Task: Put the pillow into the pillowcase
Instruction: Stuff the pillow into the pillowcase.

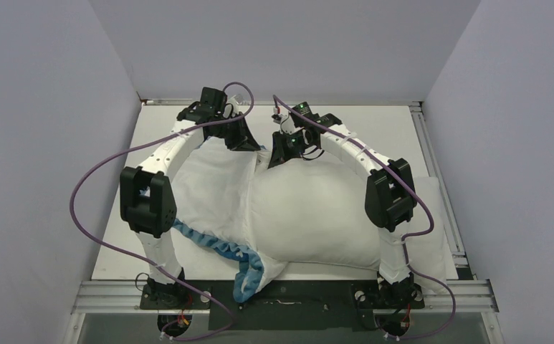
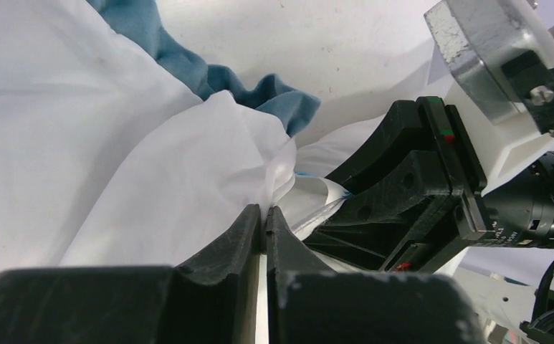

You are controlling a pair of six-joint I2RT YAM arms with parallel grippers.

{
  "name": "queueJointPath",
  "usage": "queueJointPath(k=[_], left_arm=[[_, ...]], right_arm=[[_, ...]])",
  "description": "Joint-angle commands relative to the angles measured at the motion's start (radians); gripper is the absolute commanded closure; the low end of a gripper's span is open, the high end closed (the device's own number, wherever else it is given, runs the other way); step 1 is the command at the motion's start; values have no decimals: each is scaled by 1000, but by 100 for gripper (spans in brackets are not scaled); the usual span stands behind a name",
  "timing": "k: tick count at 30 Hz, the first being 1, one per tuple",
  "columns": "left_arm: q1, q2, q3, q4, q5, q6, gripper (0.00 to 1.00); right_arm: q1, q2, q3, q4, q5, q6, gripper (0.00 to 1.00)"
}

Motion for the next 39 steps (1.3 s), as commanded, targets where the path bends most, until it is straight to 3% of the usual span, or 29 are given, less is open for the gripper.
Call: queueJointPath(k=[1, 15, 21, 27, 28, 30, 32, 35, 39], left_arm=[[22, -91, 79, 2, -197, 26, 100], [27, -155, 41, -77, -590, 49, 100], [40, -162, 16, -61, -581, 49, 100], [17, -162, -33, 60, -298, 33, 100], [4, -157, -27, 49, -269, 36, 93], [-27, -152, -20, 1, -256, 75, 63], [-57, -158, -38, -47, -252, 117, 43], [-103, -199, -105, -78, -253, 163, 31], [-160, -224, -166, -115, -329, 203, 28]], right_arm=[[-19, -32, -12, -157, 48, -41, 95], [1, -49, -27, -267, -4, -112, 95], [6, -67, -62, -325, 0, -154, 95], [35, -49, -64, -296, -13, -127, 95], [35, -46, -62, -289, -13, -120, 95], [33, -41, -62, -280, -2, -110, 95], [28, -41, -66, -272, 6, -100, 95], [23, -41, -74, -260, 8, -91, 95], [21, -40, -77, -257, 8, -90, 95]])
